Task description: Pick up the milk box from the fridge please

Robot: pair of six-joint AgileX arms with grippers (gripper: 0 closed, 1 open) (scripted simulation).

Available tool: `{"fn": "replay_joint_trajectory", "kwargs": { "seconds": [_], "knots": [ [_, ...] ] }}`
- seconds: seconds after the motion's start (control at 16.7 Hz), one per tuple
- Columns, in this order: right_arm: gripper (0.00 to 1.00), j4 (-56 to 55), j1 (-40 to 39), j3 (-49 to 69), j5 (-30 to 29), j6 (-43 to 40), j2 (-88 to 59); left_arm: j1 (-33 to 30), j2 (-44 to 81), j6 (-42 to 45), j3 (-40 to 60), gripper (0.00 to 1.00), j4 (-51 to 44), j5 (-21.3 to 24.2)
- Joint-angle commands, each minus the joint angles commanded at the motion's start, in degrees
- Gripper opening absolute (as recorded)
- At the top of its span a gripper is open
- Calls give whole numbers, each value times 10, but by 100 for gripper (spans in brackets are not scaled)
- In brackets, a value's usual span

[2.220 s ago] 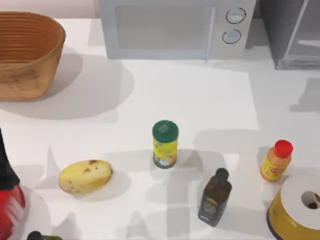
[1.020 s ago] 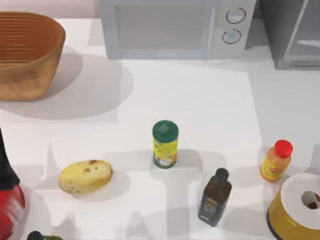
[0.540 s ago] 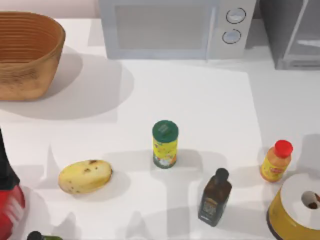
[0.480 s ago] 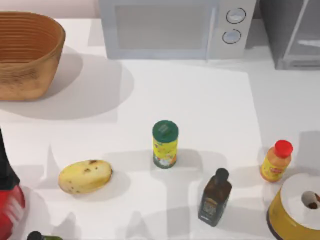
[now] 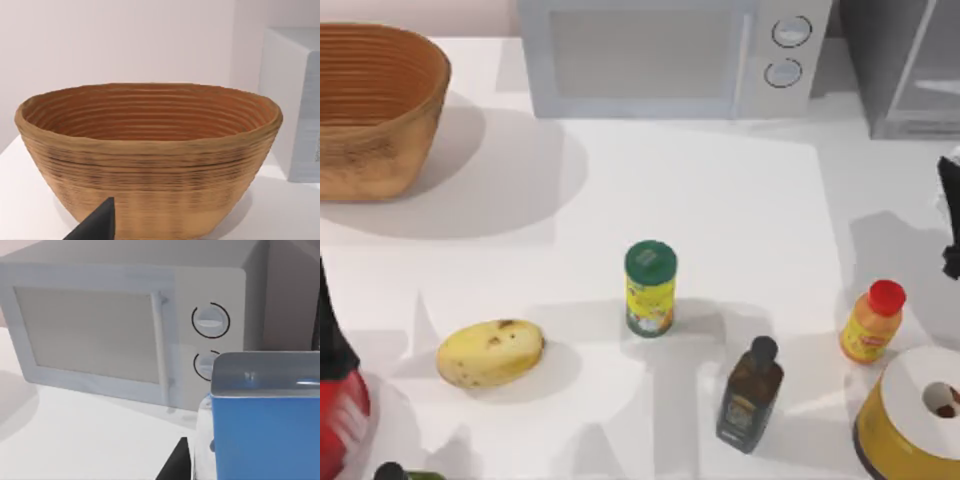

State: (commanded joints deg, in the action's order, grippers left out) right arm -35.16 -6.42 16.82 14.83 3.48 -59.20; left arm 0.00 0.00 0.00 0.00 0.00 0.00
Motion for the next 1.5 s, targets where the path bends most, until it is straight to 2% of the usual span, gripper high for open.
{"fn": "replay_joint_trajectory", "kwargs": {
  "seconds": [0.66,1.14,1.5],
  "knots": [
    [0,-233,-56,109,120,-10,-382,0,0,0,0,100,0,0],
    [0,-428,-12,233,186,-14,-616,0,0,0,0,100,0,0],
    [0,-499,16,284,225,-21,-706,0,0,0,0,100,0,0]
  ]
}}
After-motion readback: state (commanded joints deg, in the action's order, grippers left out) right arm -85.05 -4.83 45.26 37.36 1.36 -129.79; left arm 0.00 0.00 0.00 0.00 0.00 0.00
